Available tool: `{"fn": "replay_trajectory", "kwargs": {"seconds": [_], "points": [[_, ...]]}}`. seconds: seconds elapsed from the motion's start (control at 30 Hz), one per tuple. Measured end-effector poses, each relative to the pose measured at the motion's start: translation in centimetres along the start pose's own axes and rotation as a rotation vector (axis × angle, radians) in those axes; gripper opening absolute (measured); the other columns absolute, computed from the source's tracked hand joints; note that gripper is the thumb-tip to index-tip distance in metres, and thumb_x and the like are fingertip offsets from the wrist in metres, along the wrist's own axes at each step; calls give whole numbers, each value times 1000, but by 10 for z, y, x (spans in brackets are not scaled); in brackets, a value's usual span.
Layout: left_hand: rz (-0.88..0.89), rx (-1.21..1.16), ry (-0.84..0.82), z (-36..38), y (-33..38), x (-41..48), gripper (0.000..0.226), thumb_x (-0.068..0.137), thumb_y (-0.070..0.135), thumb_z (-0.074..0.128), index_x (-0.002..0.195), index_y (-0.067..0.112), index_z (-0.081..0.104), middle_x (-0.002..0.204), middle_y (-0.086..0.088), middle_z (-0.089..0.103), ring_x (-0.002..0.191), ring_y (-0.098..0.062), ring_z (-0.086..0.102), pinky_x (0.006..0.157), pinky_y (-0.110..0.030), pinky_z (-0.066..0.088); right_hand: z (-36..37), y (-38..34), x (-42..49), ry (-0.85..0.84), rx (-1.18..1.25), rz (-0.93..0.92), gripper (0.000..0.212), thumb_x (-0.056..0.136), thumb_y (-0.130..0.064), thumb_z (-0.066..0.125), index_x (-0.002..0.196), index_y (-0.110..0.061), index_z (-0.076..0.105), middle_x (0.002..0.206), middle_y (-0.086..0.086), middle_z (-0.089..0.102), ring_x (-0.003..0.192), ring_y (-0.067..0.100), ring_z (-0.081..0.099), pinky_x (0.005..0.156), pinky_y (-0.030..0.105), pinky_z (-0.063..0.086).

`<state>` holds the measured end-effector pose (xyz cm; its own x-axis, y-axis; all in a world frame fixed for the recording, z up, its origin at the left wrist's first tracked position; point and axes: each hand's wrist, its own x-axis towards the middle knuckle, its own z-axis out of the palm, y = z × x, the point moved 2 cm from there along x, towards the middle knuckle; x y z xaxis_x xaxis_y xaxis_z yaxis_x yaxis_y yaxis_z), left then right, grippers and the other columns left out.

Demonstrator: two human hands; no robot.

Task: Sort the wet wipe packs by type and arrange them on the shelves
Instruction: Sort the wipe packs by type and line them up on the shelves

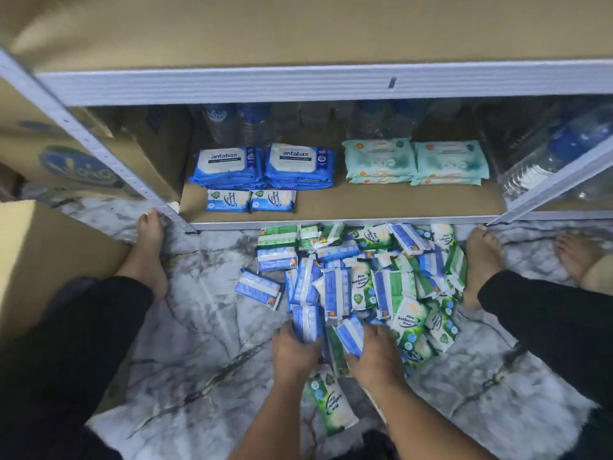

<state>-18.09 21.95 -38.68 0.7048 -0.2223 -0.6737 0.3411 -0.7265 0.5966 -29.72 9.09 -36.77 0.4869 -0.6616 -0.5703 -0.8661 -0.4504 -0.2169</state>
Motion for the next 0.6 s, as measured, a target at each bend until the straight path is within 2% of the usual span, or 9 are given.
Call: {"fn": "replay_trajectory", "kwargs": {"seconds": [0.07,0.13,0.23,0.3,0.37,0.43,0.5,0.57,0.6], "points": [[34,-85,-64,-18,19,-13,47,72,22,81,111,8,58,89,-3,67,66,-16,73,65,-37,63,-16,0,-7,-76,27,-16,83,85,-47,74,153,-23,34,147,4,41,132,25,46,104,38,48],[52,-166,-146,-38,38,-24,33,78,11,79,103,5,58,80,-5,64,53,-12,69,54,-28,58,-35,0,-13,-132,76,-38,83,82,-43,75,153,-22,35,147,3,43,129,25,51,101,37,49],[61,-267,-272,-65,61,-33,64,67,22,84,117,-6,55,81,-18,63,63,-25,61,64,-39,50,-70,-4,-19,-196,278,-42,77,82,-34,74,150,-22,40,142,0,49,116,19,57,86,29,50],[85,-335,-360,-80,76,-39,56,71,21,79,118,1,58,79,-14,63,71,-26,55,70,-38,44,-94,-10,-21,-270,469,-48,51,84,-29,73,131,-24,52,122,-2,59,103,15,59,86,31,50],[105,-418,-375,-95,91,-45,42,82,10,66,123,11,61,85,-11,64,73,-24,59,64,-33,50,-116,-20,-24,-292,607,-41,28,87,-25,67,111,-22,54,104,1,60,95,19,60,81,31,48],[117,-494,-413,-105,104,-50,49,82,5,54,129,18,58,100,-15,65,73,-22,63,58,-31,50,-129,-27,-23,-252,786,6,24,83,-24,60,105,-17,60,89,10,64,82,27,62,74,34,48],[154,-527,-413,-112,110,-52,48,87,-2,42,130,15,55,111,-20,61,69,-22,64,54,-28,49,-134,-33,-23,-219,998,70,8,88,-10,51,94,-14,55,77,15,56,72,28,57,66,36,47],[121,-587,-408,-115,111,-55,48,90,-1,36,131,15,55,111,-15,64,78,-28,63,58,-30,51,-135,-37,-25,-225,1132,109,16,92,1,42,93,-13,48,79,16,51,70,29,55,55,32,49],[118,-605,-413,-115,111,-57,48,89,2,40,132,17,56,114,-12,67,84,-30,59,62,-33,52,-134,-38,-27,-221,1168,109,16,93,2,42,97,-12,49,81,17,53,69,31,56,50,30,50]]}}
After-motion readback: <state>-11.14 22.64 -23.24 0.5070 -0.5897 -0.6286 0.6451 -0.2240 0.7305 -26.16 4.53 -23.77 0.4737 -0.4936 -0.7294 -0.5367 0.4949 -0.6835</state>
